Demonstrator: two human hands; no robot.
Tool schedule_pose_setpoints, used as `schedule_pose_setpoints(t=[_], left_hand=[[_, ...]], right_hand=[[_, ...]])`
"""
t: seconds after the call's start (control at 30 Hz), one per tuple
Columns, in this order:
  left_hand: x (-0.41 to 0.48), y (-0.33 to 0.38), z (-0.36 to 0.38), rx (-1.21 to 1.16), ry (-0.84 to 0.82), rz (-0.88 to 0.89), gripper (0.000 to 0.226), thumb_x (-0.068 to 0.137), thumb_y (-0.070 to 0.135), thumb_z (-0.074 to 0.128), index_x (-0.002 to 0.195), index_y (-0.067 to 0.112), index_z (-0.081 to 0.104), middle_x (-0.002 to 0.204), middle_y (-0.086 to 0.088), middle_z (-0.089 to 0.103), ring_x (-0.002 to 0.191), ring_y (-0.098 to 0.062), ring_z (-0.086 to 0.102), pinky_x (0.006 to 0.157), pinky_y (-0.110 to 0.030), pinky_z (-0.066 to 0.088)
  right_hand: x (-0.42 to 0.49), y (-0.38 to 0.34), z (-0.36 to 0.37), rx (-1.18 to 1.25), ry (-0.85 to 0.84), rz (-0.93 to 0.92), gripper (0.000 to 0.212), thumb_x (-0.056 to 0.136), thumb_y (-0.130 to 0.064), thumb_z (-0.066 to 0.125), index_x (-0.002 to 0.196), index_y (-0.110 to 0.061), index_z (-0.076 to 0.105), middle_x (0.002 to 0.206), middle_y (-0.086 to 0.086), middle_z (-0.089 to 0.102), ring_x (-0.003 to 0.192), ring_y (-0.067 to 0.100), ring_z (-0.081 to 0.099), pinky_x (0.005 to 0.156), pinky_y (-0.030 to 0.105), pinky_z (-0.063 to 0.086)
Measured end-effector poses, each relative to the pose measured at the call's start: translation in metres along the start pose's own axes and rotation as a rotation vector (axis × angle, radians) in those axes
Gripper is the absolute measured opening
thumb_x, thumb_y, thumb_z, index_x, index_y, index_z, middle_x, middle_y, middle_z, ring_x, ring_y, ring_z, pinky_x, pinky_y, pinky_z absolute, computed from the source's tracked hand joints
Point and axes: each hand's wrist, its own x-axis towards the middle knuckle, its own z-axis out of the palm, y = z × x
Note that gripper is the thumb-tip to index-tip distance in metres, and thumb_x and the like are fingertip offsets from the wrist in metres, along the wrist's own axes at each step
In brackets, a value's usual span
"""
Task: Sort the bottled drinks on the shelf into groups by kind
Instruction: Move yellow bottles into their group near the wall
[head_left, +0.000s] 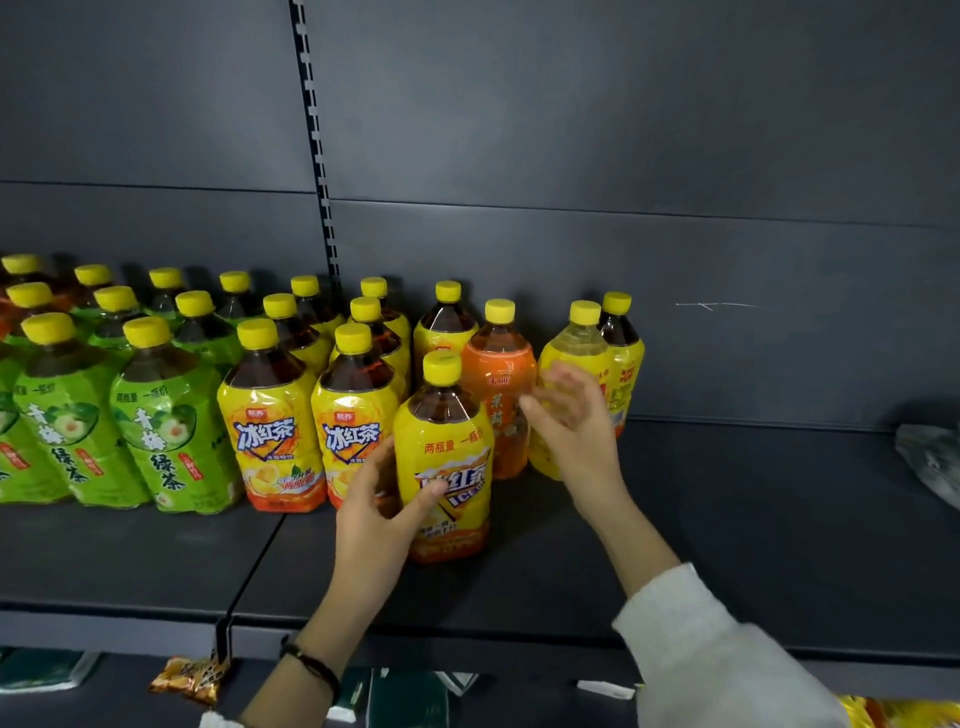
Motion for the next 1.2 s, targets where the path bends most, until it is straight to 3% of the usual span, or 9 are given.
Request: schedule_pose_setpoints(t=[0.1,0.2,0.3,0.47,0.57,0.7,1.0,1.1,1.2], left_hand=[[0.000,-0.001,0.001,0.002,0.005,-0.001,0.068,0.067,0.042,0.073,0.130,0.028,0.052,0.118,0.009,0.065,0.108,-0.002,0.060,0.086,-0.022,0.052],[0.001,-0.003,0.001,0.007,0.017,-0.011,0.071,0.066,0.040,0.074,0.131,0.026,0.052,0.119,0.007,0.065,0.111,-0.005,0.059,0.089,-0.023,0.050],[0.001,-0.006,0.001,-0.008,0.025,-0.022,0.070,0.066,0.038,0.074,0.132,0.025,0.052,0.121,0.005,0.065,0.115,-0.010,0.058,0.093,-0.032,0.049],[0.000,-0.007,0.003,-0.003,0.026,-0.027,0.069,0.067,0.037,0.073,0.132,0.024,0.051,0.121,0.006,0.063,0.115,-0.011,0.058,0.090,-0.029,0.050],[-0.002,-0.007,0.006,0.008,0.042,-0.011,0.070,0.068,0.039,0.071,0.133,0.025,0.050,0.122,0.008,0.063,0.114,-0.006,0.058,0.091,-0.028,0.051],[-0.007,-0.001,0.017,0.029,0.080,0.021,0.067,0.070,0.042,0.069,0.132,0.030,0.047,0.119,0.017,0.060,0.109,0.008,0.055,0.082,-0.008,0.048],[0.020,0.002,0.043,0.065,0.027,0.005,0.065,0.076,0.041,0.067,0.133,0.023,0.041,0.121,0.014,0.057,0.111,0.001,0.055,0.094,-0.030,0.051],[0.035,0.005,0.054,0.105,0.018,-0.014,0.063,0.083,0.034,0.067,0.138,0.022,0.038,0.130,0.006,0.054,0.115,-0.004,0.053,0.100,-0.034,0.047],[0.042,0.005,0.058,0.248,0.019,-0.011,0.066,0.088,0.036,0.063,0.145,0.015,0.035,0.139,-0.002,0.051,0.127,-0.015,0.047,0.103,-0.037,0.045]], right_hand=[[0.039,-0.026,0.015,-0.094,-0.054,-0.097,0.067,0.083,-0.030,0.073,0.140,-0.027,0.040,0.146,-0.005,0.044,0.132,0.007,0.041,0.102,0.020,0.036],[0.071,-0.030,0.032,-0.180,-0.102,0.023,0.079,0.084,-0.045,0.067,0.149,-0.027,0.026,0.156,-0.003,0.029,0.141,0.015,0.028,0.106,0.028,0.031],[0.084,-0.020,0.041,-0.316,-0.132,0.045,0.078,0.081,-0.048,0.069,0.145,-0.022,0.034,0.146,0.003,0.045,0.133,0.022,0.043,0.106,0.039,0.042],[0.086,-0.016,0.037,-0.580,-0.175,-0.072,0.067,0.076,-0.047,0.075,0.129,-0.019,0.046,0.127,0.007,0.058,0.117,0.023,0.054,0.089,0.029,0.044],[0.085,-0.019,0.030,-0.634,-0.180,-0.084,0.066,0.077,-0.047,0.074,0.128,-0.016,0.048,0.125,0.008,0.059,0.115,0.024,0.055,0.088,0.031,0.046],[0.078,-0.022,0.014,-0.709,-0.122,-0.099,0.062,0.076,-0.049,0.073,0.124,-0.016,0.050,0.118,0.008,0.061,0.109,0.024,0.057,0.084,0.032,0.047],[0.058,-0.025,-0.050,-0.696,0.023,-0.078,0.067,0.076,-0.039,0.077,0.131,-0.014,0.048,0.115,0.000,0.061,0.112,0.022,0.057,0.087,0.030,0.046],[0.047,-0.024,-0.052,-0.568,0.090,-0.072,0.084,0.077,-0.033,0.078,0.146,-0.017,0.034,0.142,0.003,0.048,0.133,0.020,0.042,0.106,0.035,0.040],[0.016,-0.022,-0.036,-0.482,0.285,-0.337,0.062,0.083,-0.020,0.073,0.138,-0.017,0.046,0.144,0.003,0.046,0.139,0.017,0.035,0.114,0.036,0.032]])
